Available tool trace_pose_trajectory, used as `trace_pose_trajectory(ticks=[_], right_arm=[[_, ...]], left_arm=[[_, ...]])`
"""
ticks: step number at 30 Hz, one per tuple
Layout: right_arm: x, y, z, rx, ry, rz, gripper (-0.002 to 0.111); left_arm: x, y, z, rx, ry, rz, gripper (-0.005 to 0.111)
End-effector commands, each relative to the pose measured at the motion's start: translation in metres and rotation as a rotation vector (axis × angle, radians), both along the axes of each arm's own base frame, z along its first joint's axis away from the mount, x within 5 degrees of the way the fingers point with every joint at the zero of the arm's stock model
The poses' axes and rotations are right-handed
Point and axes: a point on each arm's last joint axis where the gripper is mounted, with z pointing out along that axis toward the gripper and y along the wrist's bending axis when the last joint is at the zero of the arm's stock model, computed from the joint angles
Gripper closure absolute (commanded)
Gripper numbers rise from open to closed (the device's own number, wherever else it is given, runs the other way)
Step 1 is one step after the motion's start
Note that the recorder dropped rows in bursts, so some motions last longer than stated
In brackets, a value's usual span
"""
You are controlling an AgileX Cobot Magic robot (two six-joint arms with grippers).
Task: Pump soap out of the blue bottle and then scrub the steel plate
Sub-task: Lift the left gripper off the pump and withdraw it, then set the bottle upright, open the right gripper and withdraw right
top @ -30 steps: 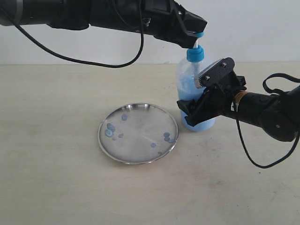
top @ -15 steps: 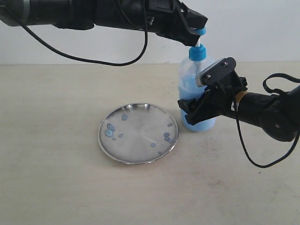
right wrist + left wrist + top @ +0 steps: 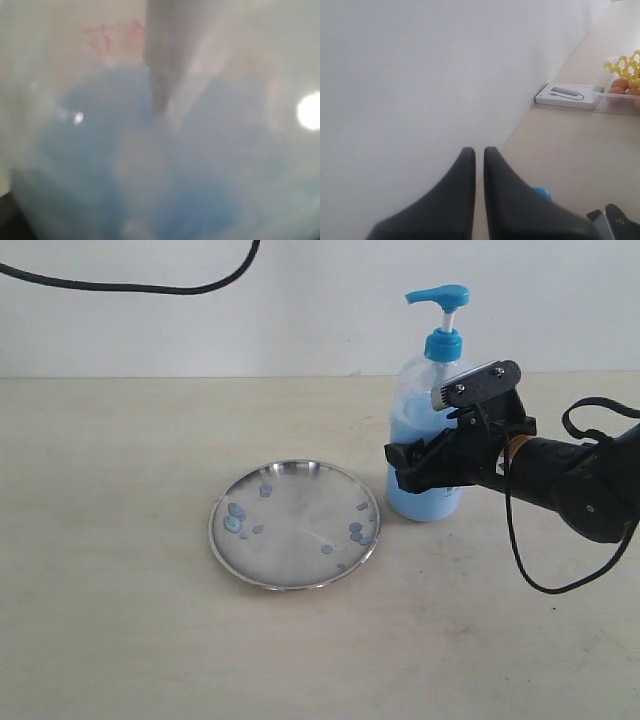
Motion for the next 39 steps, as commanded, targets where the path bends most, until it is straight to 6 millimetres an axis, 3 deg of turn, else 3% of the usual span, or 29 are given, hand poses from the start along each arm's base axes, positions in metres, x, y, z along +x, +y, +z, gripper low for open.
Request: trace_pose_trajectory(ticks=[1,11,16,19,22,23,25,26,32,39], right_arm=[[-0.001,0.001,0.000,0.034,-0.002,-0.007,0.108],[-0.001,0.001,0.000,0.035,-0.004,-0.007,0.108],[0.000,0.001,0.001,0.039,-0.012,-0.005,0.107],[0.000,0.002,0.002,0.033,-0.022,0.000,0.093],[0.000,0.002,0.002,0.032,-0.022,0.002,0.067],[0.000,0.002,0.002,0.033,-0.022,0.000,0.052],[0.000,0.001,0.002,0.036,-0.022,-0.007,0.031],[0.000,0.001,0.002,0.038,-0.022,-0.010,0.025],[0.000,0.001,0.002,0.038,-0.022,-0.010,0.022],[0.000,0.001,0.002,0.030,-0.022,-0.007,0.022]], left_arm=[[-0.015,0.017,0.005,0.015,-0.019,0.075,0.102],[-0.085,0.075,-0.001,0.072,-0.024,0.191,0.102],[-0.117,0.121,-0.006,0.055,-0.023,0.419,0.102],[-0.139,0.153,-0.019,0.060,-0.020,0.587,0.102],[-0.165,0.180,-0.035,0.025,0.014,0.689,0.102],[-0.175,0.187,-0.041,0.007,0.024,0.701,0.102],[-0.192,0.200,-0.052,-0.018,0.034,0.721,0.102],[-0.201,0.207,-0.055,-0.039,0.033,0.734,0.102],[-0.239,0.241,-0.072,-0.161,0.026,0.835,0.102],[-0.267,0.258,-0.094,-0.216,-0.055,0.808,0.102]])
